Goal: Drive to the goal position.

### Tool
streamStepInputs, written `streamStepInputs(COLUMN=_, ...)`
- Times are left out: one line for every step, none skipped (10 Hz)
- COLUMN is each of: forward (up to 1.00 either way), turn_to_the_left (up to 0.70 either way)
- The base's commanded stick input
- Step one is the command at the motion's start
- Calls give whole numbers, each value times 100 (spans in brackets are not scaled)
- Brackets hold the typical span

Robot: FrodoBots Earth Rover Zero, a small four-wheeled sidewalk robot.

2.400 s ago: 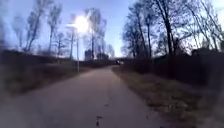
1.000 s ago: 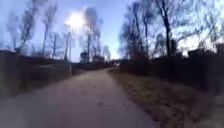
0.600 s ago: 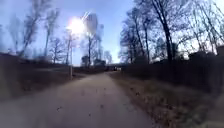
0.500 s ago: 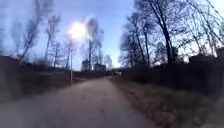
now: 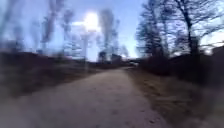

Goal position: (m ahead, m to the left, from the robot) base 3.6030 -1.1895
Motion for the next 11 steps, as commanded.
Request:
streamStepInputs(forward=100, turn_to_the_left=0)
streamStepInputs(forward=100, turn_to_the_left=0)
streamStepInputs(forward=100, turn_to_the_left=0)
streamStepInputs(forward=100, turn_to_the_left=0)
streamStepInputs(forward=100, turn_to_the_left=0)
streamStepInputs(forward=100, turn_to_the_left=0)
streamStepInputs(forward=100, turn_to_the_left=0)
streamStepInputs(forward=100, turn_to_the_left=0)
streamStepInputs(forward=100, turn_to_the_left=0)
streamStepInputs(forward=100, turn_to_the_left=0)
streamStepInputs(forward=100, turn_to_the_left=0)
